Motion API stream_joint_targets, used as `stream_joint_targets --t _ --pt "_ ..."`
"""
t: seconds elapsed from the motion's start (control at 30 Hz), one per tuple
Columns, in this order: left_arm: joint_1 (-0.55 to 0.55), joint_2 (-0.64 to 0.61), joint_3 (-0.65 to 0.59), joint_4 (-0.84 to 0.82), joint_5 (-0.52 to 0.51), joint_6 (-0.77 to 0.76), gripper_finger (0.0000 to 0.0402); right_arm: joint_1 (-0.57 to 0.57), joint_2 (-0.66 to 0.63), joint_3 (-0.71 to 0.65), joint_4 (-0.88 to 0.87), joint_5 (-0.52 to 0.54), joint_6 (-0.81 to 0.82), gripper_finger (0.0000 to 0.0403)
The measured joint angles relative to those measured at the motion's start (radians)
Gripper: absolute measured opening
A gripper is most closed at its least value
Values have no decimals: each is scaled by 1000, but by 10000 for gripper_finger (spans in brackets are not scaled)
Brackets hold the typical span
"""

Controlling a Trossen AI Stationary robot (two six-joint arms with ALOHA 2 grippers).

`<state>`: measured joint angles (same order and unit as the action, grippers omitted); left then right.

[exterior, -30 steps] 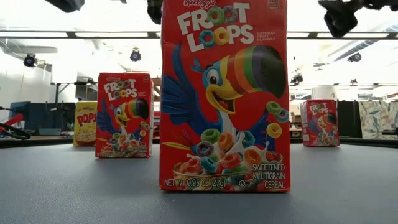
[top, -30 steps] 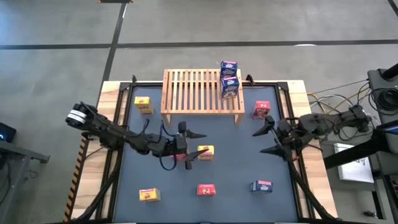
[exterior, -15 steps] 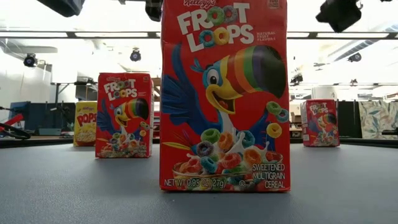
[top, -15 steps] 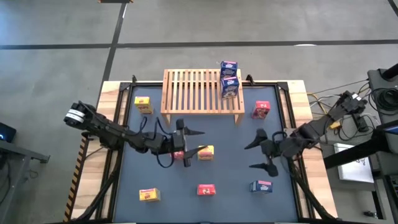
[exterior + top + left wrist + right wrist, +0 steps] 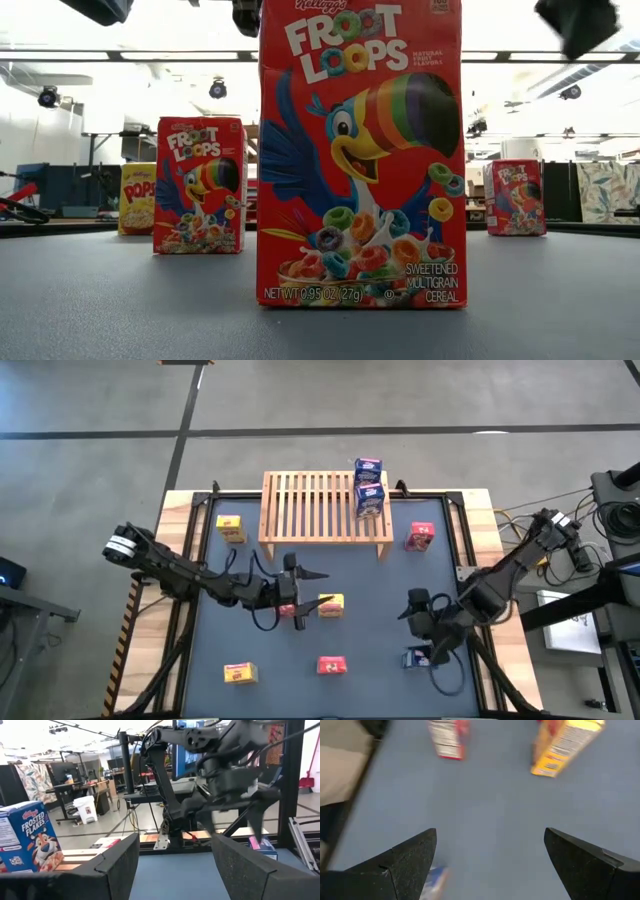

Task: Stack cereal on shelf
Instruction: Put the blue cereal box on the shelf aligned with the other cereal box

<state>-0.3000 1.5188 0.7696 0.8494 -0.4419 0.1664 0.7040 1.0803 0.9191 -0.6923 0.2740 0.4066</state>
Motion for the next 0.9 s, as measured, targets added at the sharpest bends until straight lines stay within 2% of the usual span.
stream_joint_targets --t 0.2,0.47,0.7,0.9 --pt "0 0 0 -1 0 0 231 96 -4 62 -4 -30 90 359" --pt "1 0 0 -5 0 -3 231 189 34 52 -20 -28 263 359" --pt "1 0 0 -7 0 -18 231 215 116 64 -93 -28 354 359" --pt "1 0 0 -18 0 -23 231 215 180 69 -124 -28 364 359"
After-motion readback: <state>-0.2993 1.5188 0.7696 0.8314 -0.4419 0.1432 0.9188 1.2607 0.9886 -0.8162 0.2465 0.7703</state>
